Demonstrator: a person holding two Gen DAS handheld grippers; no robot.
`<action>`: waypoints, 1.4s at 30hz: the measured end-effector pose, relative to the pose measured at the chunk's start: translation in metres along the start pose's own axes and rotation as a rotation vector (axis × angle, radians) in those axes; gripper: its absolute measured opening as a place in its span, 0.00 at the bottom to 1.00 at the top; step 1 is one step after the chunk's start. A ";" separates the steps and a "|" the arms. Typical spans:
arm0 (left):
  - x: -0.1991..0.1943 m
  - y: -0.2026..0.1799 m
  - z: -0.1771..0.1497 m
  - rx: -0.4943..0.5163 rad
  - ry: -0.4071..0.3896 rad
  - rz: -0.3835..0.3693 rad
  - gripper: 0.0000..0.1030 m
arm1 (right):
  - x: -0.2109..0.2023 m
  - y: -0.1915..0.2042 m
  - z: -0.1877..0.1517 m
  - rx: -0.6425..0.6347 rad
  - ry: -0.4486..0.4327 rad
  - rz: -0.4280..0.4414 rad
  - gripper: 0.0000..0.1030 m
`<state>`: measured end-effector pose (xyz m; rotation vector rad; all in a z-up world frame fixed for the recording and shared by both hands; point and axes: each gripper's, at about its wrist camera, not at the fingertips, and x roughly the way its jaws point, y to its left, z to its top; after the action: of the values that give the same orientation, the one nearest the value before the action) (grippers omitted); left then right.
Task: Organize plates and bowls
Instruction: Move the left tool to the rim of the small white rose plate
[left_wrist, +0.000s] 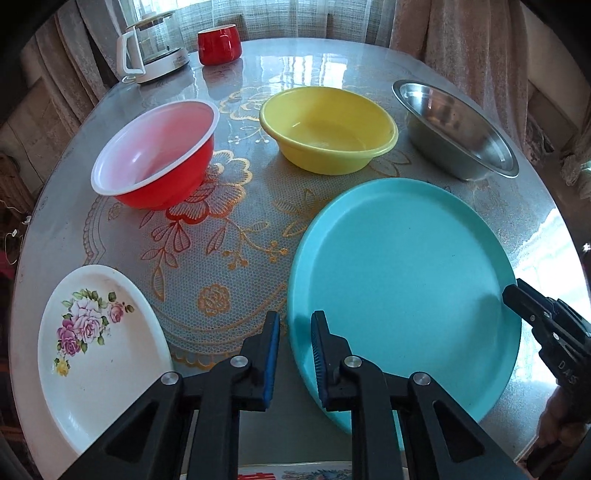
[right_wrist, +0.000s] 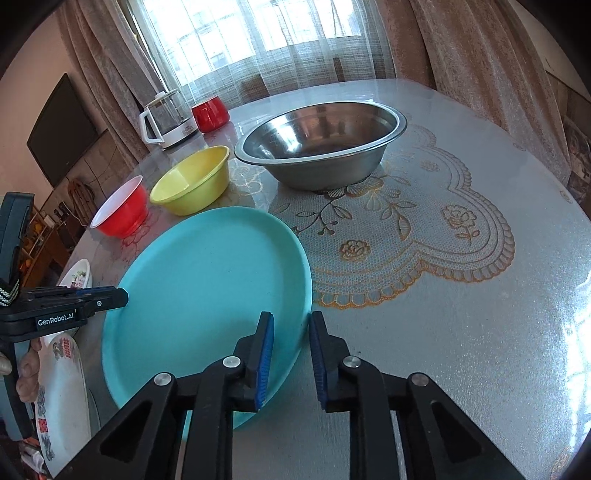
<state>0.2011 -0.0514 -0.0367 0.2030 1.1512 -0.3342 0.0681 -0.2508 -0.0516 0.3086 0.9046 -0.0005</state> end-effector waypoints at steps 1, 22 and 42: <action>0.000 0.003 0.001 -0.007 0.000 0.005 0.17 | 0.003 0.003 0.001 -0.008 -0.001 0.003 0.19; 0.000 0.015 0.001 0.102 -0.040 0.019 0.18 | 0.029 0.013 0.037 -0.416 0.219 0.232 0.26; 0.003 -0.004 -0.005 0.204 -0.114 0.104 0.14 | 0.027 0.035 0.023 -0.492 0.242 0.177 0.26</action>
<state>0.1959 -0.0538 -0.0413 0.4159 0.9896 -0.3667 0.1071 -0.2201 -0.0496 -0.0738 1.0807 0.4252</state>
